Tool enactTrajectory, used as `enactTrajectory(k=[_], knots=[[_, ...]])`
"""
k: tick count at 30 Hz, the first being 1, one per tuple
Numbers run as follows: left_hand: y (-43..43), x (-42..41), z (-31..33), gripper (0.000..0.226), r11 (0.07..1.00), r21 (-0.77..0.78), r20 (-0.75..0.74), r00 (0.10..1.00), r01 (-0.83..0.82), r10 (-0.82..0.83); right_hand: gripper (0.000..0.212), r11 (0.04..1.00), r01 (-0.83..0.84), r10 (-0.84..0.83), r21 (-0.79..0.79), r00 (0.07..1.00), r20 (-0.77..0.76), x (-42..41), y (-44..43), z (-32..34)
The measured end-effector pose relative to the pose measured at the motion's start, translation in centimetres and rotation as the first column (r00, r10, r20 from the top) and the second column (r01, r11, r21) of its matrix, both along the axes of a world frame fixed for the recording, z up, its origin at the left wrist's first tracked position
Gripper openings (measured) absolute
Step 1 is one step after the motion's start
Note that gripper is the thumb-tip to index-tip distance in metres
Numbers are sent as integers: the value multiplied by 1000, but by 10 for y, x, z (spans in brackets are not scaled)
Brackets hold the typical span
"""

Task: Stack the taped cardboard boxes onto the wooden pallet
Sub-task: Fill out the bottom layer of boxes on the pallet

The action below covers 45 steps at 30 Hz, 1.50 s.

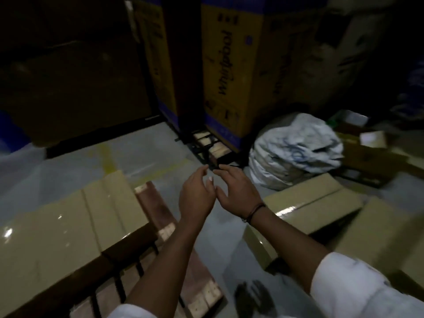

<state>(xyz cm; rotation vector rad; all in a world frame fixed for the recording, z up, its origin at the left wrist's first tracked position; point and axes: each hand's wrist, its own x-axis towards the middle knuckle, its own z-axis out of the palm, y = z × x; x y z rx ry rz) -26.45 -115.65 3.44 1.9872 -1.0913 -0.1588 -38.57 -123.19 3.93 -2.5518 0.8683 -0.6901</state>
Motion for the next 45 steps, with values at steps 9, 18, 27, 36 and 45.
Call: enactTrajectory(k=[9,18,27,36,45], knots=[[-64,-168,7,39,959,15,47,958,283,-284,48,926,376,-374,-37,926,42,-211,-28,11],[-102,-385,21,37,855,-23,52,854,519,-517,47,709,705,-703,-4,707,73,-460,-25,31],[-122,-554,35,38,702,4,43,701,712,-712,43,468,884,-881,19,464,88,-622,-8,49],[-173,-650,44,38,450,36,87,446,892,-891,44,203,979,-976,8,202,79,-707,-24,60],[-197,-744,57,37,266,24,96,262,964,-960,46,-86,996,-996,-7,-86,-18,-789,-15,59]])
